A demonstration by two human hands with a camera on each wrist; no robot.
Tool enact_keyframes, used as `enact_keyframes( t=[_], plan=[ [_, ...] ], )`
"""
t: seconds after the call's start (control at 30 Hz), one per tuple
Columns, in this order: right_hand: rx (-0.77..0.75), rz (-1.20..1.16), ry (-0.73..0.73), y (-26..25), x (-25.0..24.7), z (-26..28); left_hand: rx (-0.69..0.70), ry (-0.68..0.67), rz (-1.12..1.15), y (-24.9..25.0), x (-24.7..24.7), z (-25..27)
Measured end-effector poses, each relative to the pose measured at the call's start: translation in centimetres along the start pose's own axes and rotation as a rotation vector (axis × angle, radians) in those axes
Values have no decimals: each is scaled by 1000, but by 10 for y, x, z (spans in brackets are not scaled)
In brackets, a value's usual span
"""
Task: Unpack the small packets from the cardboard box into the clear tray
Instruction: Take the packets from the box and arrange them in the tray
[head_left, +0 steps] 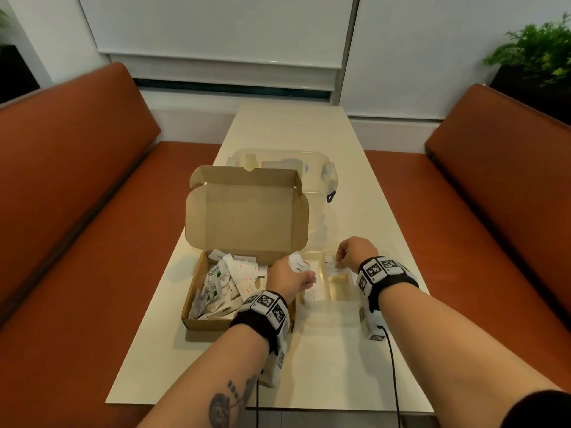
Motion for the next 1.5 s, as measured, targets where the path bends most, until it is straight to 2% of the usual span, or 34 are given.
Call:
enact_keyframes(
  t=[0.27, 0.43, 0.73, 1.1, 1.3, 1.5],
  plan=[
    [-62, 93, -18, -7, 6, 0, 12, 4, 9, 2, 0, 3],
    [-64, 182, -85, -7, 18, 0, 0, 15, -13, -1, -1, 0],
    [-159, 310, -53, -19, 16, -4, 10, 35, -85, -2, -3, -4],
    [-170, 358, -22, -13, 20, -5, 15, 32, -87, 2, -1, 1],
    [-146, 273, 16, -13, 10, -7, 8, 26, -93, 1, -2, 1],
    [-101, 254, -3, -8, 9, -9, 2, 26, -99, 1, -2, 1]
  ],
)
Point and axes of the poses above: each hand's wrist, its own z-axis away from the middle knuckle, its own x-axis out of the palm, y = z × x, the point moved 10 cm from there along -z, towards the middle knuckle, and after that the axes turned 4 degrees about -x, right-handed, at the moved point
